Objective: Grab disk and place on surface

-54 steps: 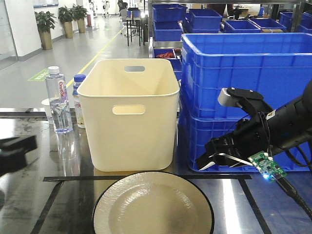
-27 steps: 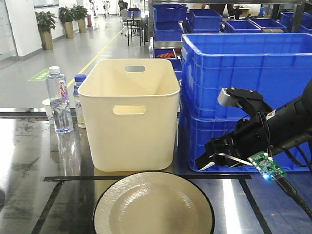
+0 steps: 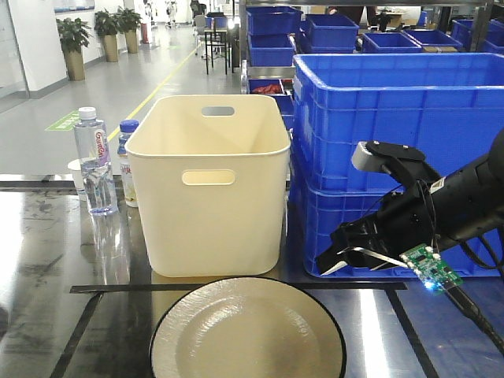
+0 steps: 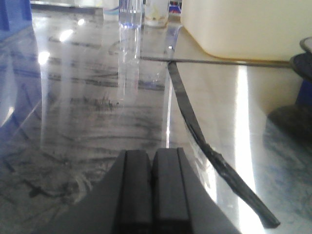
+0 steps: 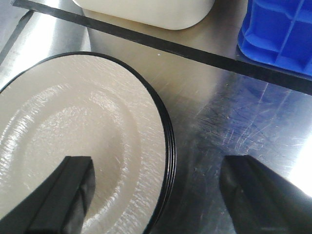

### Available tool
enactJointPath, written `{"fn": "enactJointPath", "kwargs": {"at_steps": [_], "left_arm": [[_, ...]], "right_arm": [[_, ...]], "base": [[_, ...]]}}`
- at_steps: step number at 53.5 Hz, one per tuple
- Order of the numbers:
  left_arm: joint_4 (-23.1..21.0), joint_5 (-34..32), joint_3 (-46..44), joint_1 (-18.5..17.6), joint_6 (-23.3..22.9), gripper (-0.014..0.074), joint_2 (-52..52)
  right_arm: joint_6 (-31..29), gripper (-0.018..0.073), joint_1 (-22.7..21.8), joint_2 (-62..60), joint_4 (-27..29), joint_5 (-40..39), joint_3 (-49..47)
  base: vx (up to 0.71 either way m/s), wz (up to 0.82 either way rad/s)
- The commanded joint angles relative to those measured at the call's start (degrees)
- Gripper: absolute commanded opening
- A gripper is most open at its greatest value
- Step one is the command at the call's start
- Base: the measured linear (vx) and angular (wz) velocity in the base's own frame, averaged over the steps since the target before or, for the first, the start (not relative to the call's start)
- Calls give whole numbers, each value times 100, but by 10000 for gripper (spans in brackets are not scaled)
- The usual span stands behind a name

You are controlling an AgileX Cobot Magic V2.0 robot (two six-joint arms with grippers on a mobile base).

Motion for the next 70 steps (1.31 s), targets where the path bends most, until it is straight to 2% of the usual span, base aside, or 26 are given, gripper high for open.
{"fn": "enactJointPath", "kwargs": {"at_steps": [1,39,45,53,63,68,70], "left_arm": [[17,-364,-107,-10,-57,-4,2],[17,-364,-114,-8,-57,-4,2],[17,-364,-114,-8,-57,-4,2],[17,-364,-114,-8,-57,-4,2],[17,-364,-114,-8,-57,-4,2],[17,-364,-114,-8,-57,-4,2],[17,-364,-114,-8,-57,-4,2]], "right_arm": [[-9,585,-18,-239,146,-253,-202],[-9,585,-18,-239,76,-258,-202],[-9,557,40,-480,-35,-280,-84],[-4,417,75,-1355,-251,-796,667],[37,140,38,-2958,-581,-1364,2241],[188,-2,38,-3836,-1081,-1584,3040],[384,-15,38,-4094,-1248,-1685,3268]], "base": [[0,0],[0,0],[0,0],[0,0],[0,0],[0,0],[0,0]]}}
